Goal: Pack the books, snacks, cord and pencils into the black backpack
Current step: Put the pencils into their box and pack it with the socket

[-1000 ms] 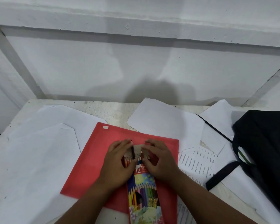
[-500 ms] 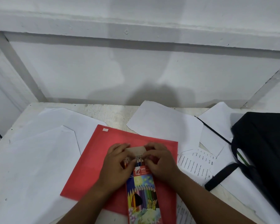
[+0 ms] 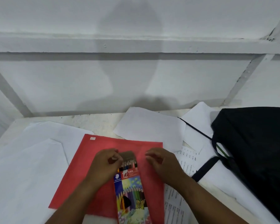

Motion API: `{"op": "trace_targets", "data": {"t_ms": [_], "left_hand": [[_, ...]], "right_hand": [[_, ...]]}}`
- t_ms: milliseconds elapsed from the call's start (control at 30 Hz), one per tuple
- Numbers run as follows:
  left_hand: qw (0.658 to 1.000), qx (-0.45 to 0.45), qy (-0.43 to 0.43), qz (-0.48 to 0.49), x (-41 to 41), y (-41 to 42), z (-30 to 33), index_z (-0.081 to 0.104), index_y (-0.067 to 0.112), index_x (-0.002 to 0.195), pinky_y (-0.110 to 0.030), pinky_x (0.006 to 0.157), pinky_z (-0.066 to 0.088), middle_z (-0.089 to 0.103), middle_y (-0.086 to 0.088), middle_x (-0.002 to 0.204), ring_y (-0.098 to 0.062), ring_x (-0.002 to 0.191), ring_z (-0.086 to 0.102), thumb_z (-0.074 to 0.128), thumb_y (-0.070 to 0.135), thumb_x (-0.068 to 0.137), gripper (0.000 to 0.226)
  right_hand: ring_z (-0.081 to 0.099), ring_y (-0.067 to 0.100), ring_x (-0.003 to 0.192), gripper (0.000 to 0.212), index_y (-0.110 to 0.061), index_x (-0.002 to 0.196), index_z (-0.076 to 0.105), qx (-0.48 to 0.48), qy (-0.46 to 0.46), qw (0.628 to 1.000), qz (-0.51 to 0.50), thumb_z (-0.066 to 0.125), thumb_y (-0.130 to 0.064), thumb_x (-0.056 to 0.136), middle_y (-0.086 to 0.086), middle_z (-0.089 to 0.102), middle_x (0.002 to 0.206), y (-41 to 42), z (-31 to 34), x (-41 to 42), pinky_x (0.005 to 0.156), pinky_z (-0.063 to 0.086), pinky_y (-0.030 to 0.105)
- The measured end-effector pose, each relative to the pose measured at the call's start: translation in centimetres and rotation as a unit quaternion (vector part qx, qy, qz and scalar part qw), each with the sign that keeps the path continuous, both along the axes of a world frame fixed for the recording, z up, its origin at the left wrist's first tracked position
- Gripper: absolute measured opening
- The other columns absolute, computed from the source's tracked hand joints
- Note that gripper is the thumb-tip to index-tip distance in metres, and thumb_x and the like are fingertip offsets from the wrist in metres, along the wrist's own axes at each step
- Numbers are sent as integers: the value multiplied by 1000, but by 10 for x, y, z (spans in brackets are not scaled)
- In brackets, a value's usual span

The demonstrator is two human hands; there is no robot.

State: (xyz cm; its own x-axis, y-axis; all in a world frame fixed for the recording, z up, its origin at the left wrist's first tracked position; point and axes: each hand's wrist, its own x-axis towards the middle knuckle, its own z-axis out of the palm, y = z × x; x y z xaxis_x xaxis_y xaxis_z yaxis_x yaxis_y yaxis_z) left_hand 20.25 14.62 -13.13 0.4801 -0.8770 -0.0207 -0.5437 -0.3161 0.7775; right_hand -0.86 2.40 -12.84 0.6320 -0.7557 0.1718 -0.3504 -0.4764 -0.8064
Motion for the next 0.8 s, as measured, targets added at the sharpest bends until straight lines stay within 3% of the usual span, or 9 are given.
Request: {"op": "trace_targets", "data": {"t_ms": [133,233,300,400,467,533,633,733,800], "left_hand": [[1000,-22,-22,-7,-17,-16,29,66,24,79,-11,69,35,60,23,97,11,86,54,69,26,91,13],[998,-48,-20,-19,-45,-39,36,67,26,81,-18,81,44,62,22,98,11,95,55,71,19,87,10],[998,-44,-19,-38,-65,-60,33,68,30,89,-30,95,46,65,17,105,-4,106,57,72,18,85,13],[996,-33,-30,-80,-97,-90,31,67,28,109,-29,96,42,64,14,112,-9,108,54,68,20,89,22],[992,-27,-36,-114,-117,-109,29,64,27,121,-23,96,37,60,14,119,-5,112,49,66,22,91,30],[988,-15,-44,-145,-133,-130,23,59,28,129,-25,101,36,58,13,126,-8,120,46,64,28,93,36],[983,0,-65,-174,-155,-168,15,56,29,134,-35,111,36,57,9,134,-14,131,44,52,40,88,48],[975,-2,-104,-196,-183,-207,9,53,29,139,-40,112,36,54,7,142,-17,137,40,55,30,94,44],[967,0,-146,-211,-200,-232,6,51,30,142,-41,111,33,50,6,147,-19,140,35,55,21,98,46]], "right_hand": [[64,-3,97,18,-22,110,70,11,-21,996,-85,68,-16,93,-15,68,104,-3,3,-34,82,53,13],[62,-6,101,23,-26,115,66,20,-18,990,-140,66,-16,94,-20,65,107,-13,11,-59,84,48,8],[61,-4,101,24,-30,115,65,20,-2,985,-174,64,-17,95,-23,63,109,-25,16,-78,86,45,5],[53,1,109,26,-23,120,64,-32,81,973,-215,60,-15,96,-16,59,117,-51,16,-108,91,32,1],[48,9,121,29,-16,123,63,-46,129,958,-251,56,-10,96,-8,57,123,-68,15,-128,102,29,10],[51,19,123,32,-8,123,63,-43,166,944,-280,51,1,95,1,59,125,-85,14,-147,106,40,27],[57,25,111,35,-2,117,63,-26,240,933,-266,51,12,87,10,62,119,-100,17,-165,95,46,30],[65,23,86,23,-10,90,60,-71,296,923,-236,61,11,81,8,66,98,-110,15,-168,73,50,28],[65,24,92,22,-7,97,61,-53,327,922,-200,54,11,87,11,66,106,-118,16,-165,79,51,28]]}}
